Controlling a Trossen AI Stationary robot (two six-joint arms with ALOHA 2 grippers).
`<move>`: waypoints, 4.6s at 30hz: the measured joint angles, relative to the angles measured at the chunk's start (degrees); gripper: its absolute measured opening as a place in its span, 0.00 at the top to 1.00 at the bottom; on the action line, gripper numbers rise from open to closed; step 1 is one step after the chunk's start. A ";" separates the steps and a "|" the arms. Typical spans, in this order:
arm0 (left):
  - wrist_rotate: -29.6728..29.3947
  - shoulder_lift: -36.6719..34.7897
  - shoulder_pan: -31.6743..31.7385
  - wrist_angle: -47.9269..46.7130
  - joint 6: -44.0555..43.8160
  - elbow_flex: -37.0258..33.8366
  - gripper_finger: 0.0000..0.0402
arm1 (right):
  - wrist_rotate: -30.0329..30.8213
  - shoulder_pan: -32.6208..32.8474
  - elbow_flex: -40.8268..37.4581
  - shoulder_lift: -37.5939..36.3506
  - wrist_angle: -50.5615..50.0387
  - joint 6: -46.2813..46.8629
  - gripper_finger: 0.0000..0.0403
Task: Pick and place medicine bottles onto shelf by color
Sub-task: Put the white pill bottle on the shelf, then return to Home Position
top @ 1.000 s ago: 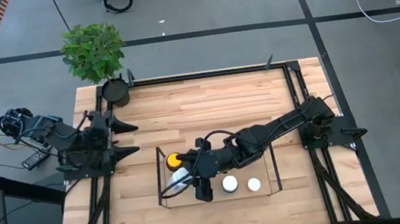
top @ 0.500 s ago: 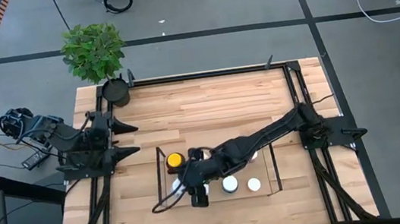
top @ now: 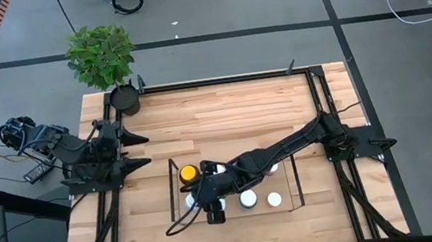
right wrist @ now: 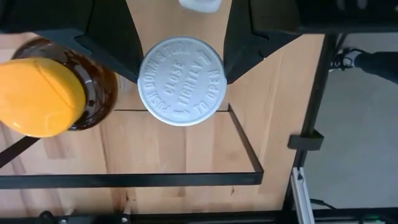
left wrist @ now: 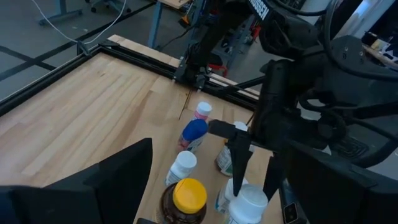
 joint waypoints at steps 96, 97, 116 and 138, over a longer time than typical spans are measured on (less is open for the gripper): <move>1.07 11.38 -0.04 9.00 -4.46 0.02 0.12 | -4.74 -1.34 -0.78 0.37 1.85 4.05 0.37; 1.07 11.38 -0.04 8.98 -4.15 0.02 0.12 | -4.74 -1.34 0.46 0.37 0.35 4.02 0.37; 1.03 5.44 -0.04 4.14 -1.58 0.00 0.31 | -3.57 -5.63 18.05 -1.07 -27.02 6.90 0.49; 2.53 -40.89 -0.04 29.67 7.33 -35.17 0.99 | -3.75 -8.22 17.88 -4.19 -36.18 18.25 0.82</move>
